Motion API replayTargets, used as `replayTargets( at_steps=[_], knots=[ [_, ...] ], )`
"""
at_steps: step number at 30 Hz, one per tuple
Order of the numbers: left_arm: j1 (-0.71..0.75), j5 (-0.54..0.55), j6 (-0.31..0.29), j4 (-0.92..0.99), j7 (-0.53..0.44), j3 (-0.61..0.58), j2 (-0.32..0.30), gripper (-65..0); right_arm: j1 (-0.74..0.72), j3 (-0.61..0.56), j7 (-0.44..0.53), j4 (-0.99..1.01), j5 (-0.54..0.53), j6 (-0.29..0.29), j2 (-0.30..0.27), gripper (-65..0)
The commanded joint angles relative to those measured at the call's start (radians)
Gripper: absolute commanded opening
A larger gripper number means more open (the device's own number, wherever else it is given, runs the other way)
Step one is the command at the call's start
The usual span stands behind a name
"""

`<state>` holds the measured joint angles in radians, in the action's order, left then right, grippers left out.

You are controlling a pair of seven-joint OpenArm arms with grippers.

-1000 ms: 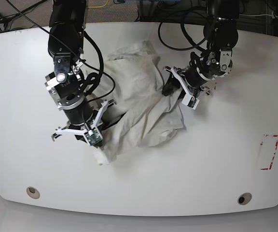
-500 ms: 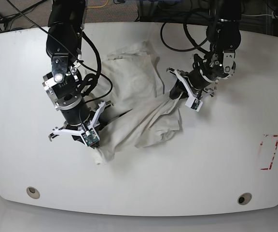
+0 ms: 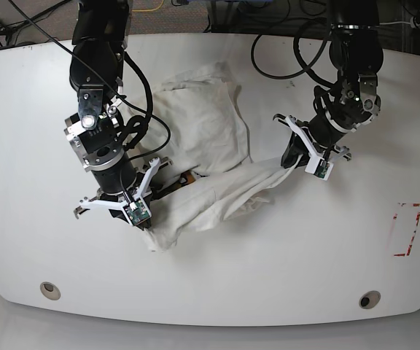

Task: Fold the T-shirt properly
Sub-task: 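Close the left gripper on a shirt edge, then pull both grippers apart, stretching the shirt between them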

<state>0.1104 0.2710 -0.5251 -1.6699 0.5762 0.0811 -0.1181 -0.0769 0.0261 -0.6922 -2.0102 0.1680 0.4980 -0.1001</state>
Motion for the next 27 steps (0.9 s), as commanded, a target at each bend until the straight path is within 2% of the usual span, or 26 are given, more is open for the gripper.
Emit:
replayTargets(
  at_steps=[1,11,17,27],
  knots=[
    [-0.003,0.004,-0.008,-0.039,-0.011,0.01,-0.008,-65.0,-0.036,0.013,0.032,-0.009,0.0,-0.012,-0.006,-64.9],
    [0.033,0.003,-0.032,-0.094,-0.025,0.058,-0.03,-64.6,-0.059,0.027,0.037,0.01,0.0,-0.01,-0.013,-64.8],
    [0.056,0.01,-0.091,-0.12,-0.022,0.096,-0.057,-64.6,-0.092,0.028,0.036,0.005,0.004,-0.014,-0.018,-64.9],
    [0.024,0.017,-0.12,-0.155,-0.013,0.155,-0.09,-64.9,-0.198,0.02,0.035,0.023,0.008,-0.013,-0.04,-65.0]
  ],
)
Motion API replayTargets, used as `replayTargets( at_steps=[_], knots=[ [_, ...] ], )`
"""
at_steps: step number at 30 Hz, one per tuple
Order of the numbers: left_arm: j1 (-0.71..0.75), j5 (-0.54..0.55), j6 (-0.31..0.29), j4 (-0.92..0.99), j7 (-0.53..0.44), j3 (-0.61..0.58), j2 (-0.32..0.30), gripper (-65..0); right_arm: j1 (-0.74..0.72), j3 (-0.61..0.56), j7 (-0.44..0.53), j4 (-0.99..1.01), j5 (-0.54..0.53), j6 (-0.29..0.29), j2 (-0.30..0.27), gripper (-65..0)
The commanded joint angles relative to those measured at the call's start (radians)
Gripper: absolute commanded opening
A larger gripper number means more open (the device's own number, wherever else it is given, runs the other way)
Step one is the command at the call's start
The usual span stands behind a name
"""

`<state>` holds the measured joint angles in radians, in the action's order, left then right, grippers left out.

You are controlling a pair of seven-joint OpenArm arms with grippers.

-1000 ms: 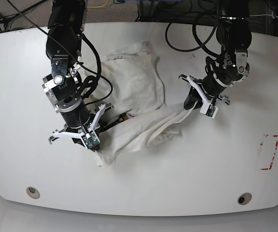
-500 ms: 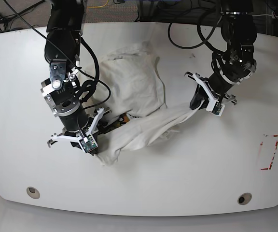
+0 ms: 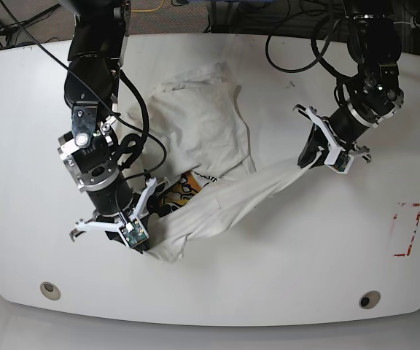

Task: Fold the T-shirt properly
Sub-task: 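Pull both grippers apart, stretching the shirt between them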

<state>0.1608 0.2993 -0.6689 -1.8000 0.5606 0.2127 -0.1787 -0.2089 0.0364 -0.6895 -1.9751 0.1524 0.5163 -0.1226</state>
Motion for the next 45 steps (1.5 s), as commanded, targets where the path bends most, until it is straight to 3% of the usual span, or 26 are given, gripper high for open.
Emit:
replayTargets(
  at_steps=[1,20,30,32,45],
  knots=[
    [-0.033,-0.011,0.024,-0.025,0.004,0.028,-0.031,-64.9,-0.074,0.01,0.032,-0.011,0.023,-0.032,-0.02,-65.0],
    [-0.251,-0.017,0.028,-0.021,0.04,0.148,-0.035,-65.0,-0.268,-0.005,0.016,0.001,0.02,-0.032,-0.035,-65.0],
    [-0.416,-0.023,-0.01,-0.049,0.08,0.211,-0.029,-64.9,-0.397,-0.015,0.003,0.015,0.01,-0.025,-0.031,-65.0],
    [-0.488,-0.016,-0.028,-0.063,0.105,0.232,-0.034,-64.9,-0.48,-0.022,-0.001,0.036,0.001,-0.021,-0.032,-65.0],
    [-0.611,0.022,-0.017,-0.087,0.165,0.218,-0.109,-64.9,-0.634,-0.04,-0.018,0.108,-0.004,-0.022,-0.04,-65.0]
  ],
)
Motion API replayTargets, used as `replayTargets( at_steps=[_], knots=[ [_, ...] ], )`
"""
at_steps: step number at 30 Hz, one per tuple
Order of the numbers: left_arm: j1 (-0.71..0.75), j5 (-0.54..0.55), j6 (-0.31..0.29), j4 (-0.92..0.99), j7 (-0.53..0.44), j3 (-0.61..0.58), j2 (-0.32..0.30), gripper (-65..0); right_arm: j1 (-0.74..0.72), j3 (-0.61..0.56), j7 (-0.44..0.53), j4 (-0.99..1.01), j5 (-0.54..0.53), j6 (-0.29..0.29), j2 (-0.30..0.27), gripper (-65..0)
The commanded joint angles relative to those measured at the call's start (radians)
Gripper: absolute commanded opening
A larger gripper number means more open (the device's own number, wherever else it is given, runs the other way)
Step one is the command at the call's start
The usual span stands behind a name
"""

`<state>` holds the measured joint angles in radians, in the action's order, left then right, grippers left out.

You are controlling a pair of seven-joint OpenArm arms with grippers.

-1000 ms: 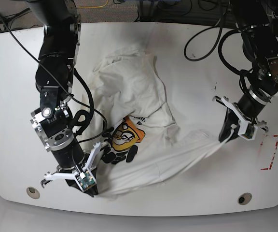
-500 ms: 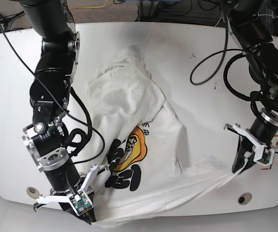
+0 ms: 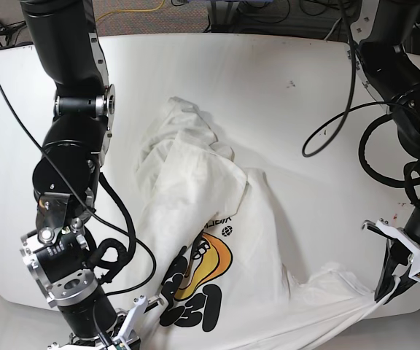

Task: Fold the T-shirt properly
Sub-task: 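Pull both grippers apart, stretching the shirt between them, then lift the held shirt with both grippers and shake it out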

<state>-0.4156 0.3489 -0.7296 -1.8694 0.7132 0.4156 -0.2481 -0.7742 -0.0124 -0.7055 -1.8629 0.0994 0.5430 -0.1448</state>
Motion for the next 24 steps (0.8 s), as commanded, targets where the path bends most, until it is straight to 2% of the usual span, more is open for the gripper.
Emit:
replayTargets(
  at_steps=[1,13,19,24],
  knots=[
    [-0.041,-0.025,0.044,-0.02,0.016,0.015,-0.045,-64.9,-0.078,0.007,-0.003,-0.001,0.049,-0.049,-0.018,-65.0],
    [-0.113,0.009,0.037,-0.06,0.031,0.072,-0.134,-64.7,-0.202,-0.007,-0.033,-0.002,0.05,-0.039,-0.022,-65.0],
    [-0.225,-0.005,0.033,-0.053,0.061,0.086,-0.186,-64.9,-0.3,-0.069,-0.067,-0.009,0.099,-0.039,-0.023,-65.0],
    [-0.299,-0.013,0.031,-0.047,0.079,0.082,-0.203,-64.8,-0.354,-0.092,-0.081,-0.007,0.12,-0.038,-0.017,-65.0]
  ],
)
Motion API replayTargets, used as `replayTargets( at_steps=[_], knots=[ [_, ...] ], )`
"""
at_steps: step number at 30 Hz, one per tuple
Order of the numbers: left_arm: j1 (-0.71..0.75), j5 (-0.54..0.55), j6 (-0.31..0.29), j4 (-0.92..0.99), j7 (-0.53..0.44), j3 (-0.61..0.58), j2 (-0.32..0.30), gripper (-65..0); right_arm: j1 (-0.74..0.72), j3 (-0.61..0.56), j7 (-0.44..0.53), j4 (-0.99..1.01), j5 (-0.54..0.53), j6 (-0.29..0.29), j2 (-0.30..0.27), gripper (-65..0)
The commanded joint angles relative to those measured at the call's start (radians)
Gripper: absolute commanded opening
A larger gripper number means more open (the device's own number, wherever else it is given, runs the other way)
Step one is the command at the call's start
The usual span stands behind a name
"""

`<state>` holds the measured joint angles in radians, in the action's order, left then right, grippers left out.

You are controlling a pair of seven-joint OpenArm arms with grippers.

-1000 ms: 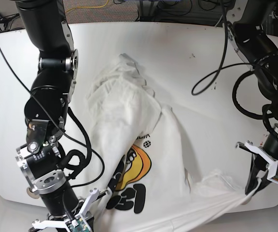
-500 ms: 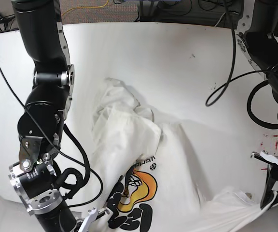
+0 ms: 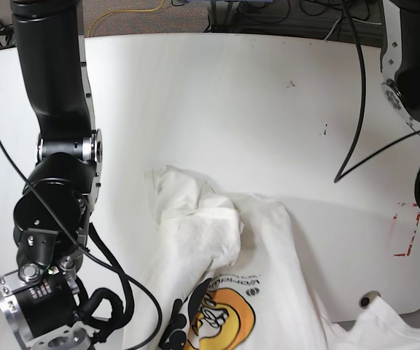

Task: Fold the T-shirt properly
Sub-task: 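Lift the held shirt with both grippers and shake it out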

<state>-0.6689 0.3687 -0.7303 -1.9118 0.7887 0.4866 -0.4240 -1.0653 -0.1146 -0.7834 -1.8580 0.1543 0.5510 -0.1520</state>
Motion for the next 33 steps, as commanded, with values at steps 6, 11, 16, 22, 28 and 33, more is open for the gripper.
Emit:
replayTargets(
  at_steps=[6,11,16,22,28,33],
  knots=[
    [-0.119,-0.047,0.032,-0.002,0.008,0.001,-0.047,-64.8,-0.096,0.017,-0.024,-0.006,0.073,-0.036,0.003,-65.0],
    [-0.169,-0.056,0.032,-0.002,0.008,-0.009,-0.059,-64.8,-0.087,0.033,-0.038,-0.006,0.074,-0.025,0.022,-65.0],
    [-0.2,-0.054,0.032,0.003,0.012,-0.027,-0.064,-64.7,-0.056,0.035,-0.047,-0.008,0.066,-0.023,0.031,-65.0],
    [-0.229,-0.03,0.032,0.013,0.02,-0.069,-0.07,-64.9,-0.016,0.016,-0.039,-0.021,0.068,-0.015,0.019,-65.0],
    [-0.344,0.014,0.032,0.078,0.045,-0.097,-0.066,-64.8,-0.094,0.015,-0.026,0.037,0.073,-0.012,0.004,-65.0],
    [-0.473,0.042,0.032,0.157,0.064,-0.127,-0.06,-64.7,-0.216,0.019,-0.012,0.141,0.076,-0.01,-0.009,-65.0]
  ],
)
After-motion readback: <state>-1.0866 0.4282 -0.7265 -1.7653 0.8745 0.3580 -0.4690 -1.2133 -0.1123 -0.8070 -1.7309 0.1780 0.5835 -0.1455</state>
